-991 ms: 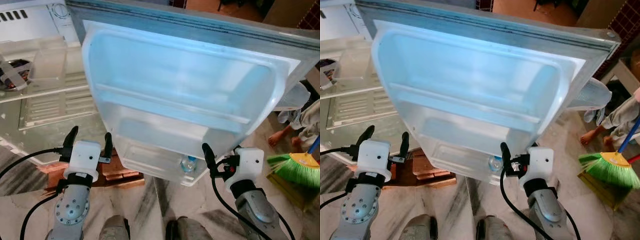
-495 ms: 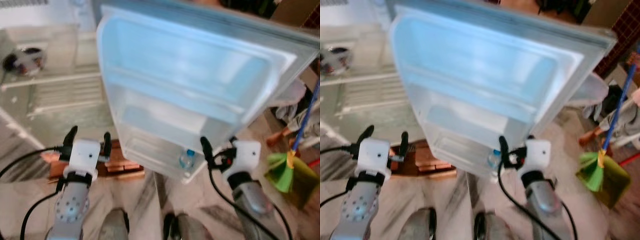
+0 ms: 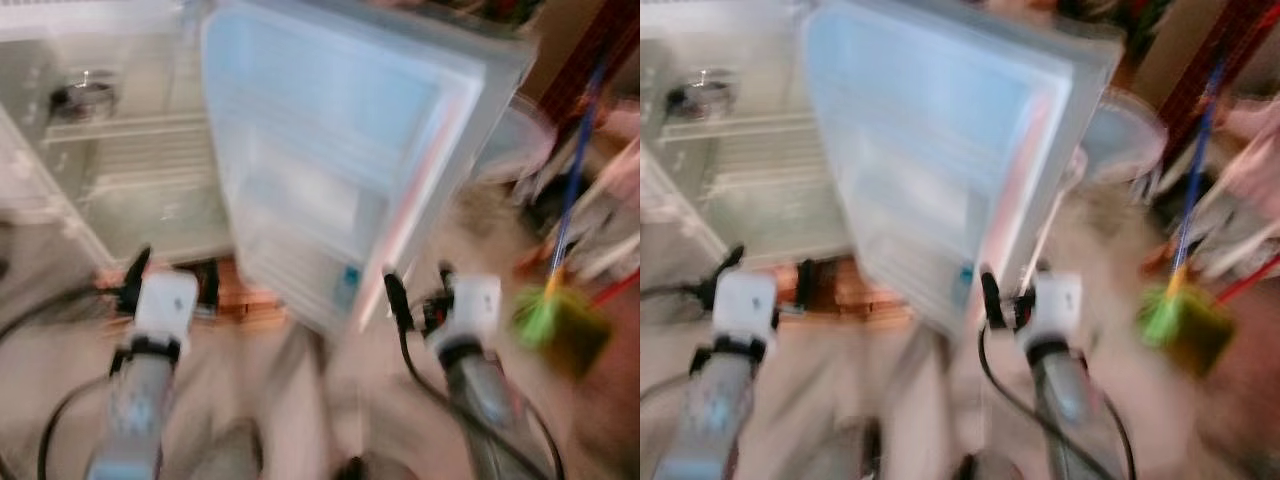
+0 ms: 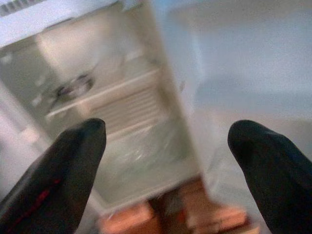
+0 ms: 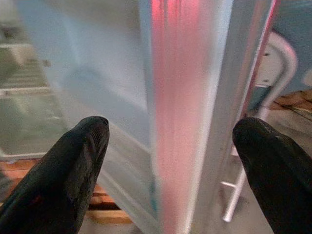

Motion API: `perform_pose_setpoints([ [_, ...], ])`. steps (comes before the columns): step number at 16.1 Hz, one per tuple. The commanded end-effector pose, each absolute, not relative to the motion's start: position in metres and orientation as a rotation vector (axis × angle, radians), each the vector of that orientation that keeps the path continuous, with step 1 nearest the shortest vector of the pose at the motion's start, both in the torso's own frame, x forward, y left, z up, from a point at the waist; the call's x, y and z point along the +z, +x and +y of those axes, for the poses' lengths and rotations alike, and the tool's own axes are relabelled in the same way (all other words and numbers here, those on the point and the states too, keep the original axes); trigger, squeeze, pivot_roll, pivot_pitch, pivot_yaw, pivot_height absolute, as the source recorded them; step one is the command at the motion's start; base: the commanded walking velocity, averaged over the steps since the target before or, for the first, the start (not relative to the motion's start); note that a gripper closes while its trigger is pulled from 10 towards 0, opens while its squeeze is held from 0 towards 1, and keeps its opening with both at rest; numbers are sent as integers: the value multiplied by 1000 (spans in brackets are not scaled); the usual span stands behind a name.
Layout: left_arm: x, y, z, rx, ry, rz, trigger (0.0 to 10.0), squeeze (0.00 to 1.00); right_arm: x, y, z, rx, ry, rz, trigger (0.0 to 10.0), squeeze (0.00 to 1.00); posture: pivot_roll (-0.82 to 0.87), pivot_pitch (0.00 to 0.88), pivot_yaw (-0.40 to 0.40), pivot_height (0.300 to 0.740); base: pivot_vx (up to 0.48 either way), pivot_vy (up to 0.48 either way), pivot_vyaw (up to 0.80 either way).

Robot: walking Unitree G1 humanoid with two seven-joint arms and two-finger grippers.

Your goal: Restocking fridge

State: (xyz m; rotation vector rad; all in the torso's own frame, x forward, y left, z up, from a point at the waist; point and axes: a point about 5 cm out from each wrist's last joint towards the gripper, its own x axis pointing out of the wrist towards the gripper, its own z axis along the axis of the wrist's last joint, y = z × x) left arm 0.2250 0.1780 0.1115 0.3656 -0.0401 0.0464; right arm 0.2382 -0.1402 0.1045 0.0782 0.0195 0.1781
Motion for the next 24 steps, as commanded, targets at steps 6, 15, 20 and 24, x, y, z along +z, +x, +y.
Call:
perform_pose_setpoints([
  [6,119,233,176,31,363,-71,10000,0,116,255,-156,112,70,-50,10000,0,163,144,-28,740,0,0,0],
  [15,106,239,161,-43,316,-45,10000,0,117,273,-154,88,49,-80,10000,0,159,116,-46,740,0,-29,0],
  [20,102,239,156,-52,293,-27,10000,0,114,277,-159,82,49,-82,10000,0,145,102,-55,740,0,-267,0],
  [24,103,241,156,-51,283,-30,10000,0,121,284,-155,117,51,-114,10000,0,146,111,-56,740,0,-281,0],
])
